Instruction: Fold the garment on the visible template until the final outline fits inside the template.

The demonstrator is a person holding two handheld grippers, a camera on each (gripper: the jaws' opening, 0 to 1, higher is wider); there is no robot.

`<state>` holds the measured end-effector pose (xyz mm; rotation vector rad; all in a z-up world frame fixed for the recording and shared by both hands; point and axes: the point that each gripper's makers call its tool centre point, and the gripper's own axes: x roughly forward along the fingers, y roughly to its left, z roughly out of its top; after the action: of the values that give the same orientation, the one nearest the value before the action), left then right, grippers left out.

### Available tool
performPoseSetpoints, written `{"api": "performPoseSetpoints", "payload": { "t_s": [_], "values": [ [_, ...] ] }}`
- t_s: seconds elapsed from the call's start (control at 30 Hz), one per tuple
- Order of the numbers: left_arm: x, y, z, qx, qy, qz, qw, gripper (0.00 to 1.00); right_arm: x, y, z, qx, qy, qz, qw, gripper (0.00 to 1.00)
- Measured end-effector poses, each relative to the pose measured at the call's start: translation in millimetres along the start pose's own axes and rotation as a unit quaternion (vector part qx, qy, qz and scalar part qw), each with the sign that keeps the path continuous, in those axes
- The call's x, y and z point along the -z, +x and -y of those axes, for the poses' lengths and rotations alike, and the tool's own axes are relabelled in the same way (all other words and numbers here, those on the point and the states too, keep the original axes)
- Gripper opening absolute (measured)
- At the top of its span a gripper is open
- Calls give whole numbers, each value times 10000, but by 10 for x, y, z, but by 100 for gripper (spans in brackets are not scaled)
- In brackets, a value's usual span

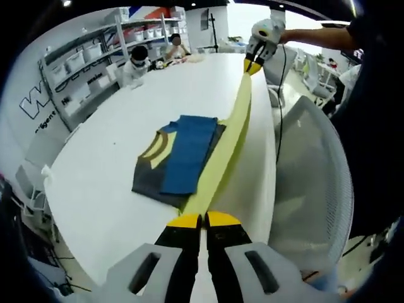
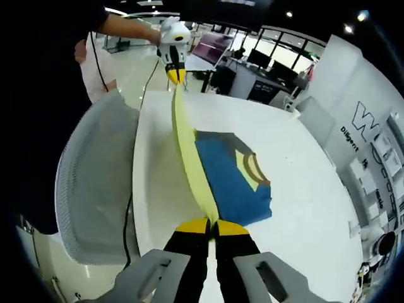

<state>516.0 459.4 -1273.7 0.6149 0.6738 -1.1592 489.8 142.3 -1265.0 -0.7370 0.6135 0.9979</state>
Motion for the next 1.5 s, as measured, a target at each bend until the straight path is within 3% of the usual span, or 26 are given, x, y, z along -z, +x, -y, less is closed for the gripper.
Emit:
{"api": "performPoseSetpoints", "payload": {
  "t_s": [0.8,1.03,1.5],
  "values": [
    [14,177,-304,-112,-271,-75,9995,3,42,195,328,106,736,67,9972,0],
    [37,190,-362,-110,-264,-174,9994,3,20,241,380,75,738,72,9972,0],
    [-37,334,-582,-434,-251,-177,9986,3,130,350,532,11,954,-1,9954,0]
  ]
}}
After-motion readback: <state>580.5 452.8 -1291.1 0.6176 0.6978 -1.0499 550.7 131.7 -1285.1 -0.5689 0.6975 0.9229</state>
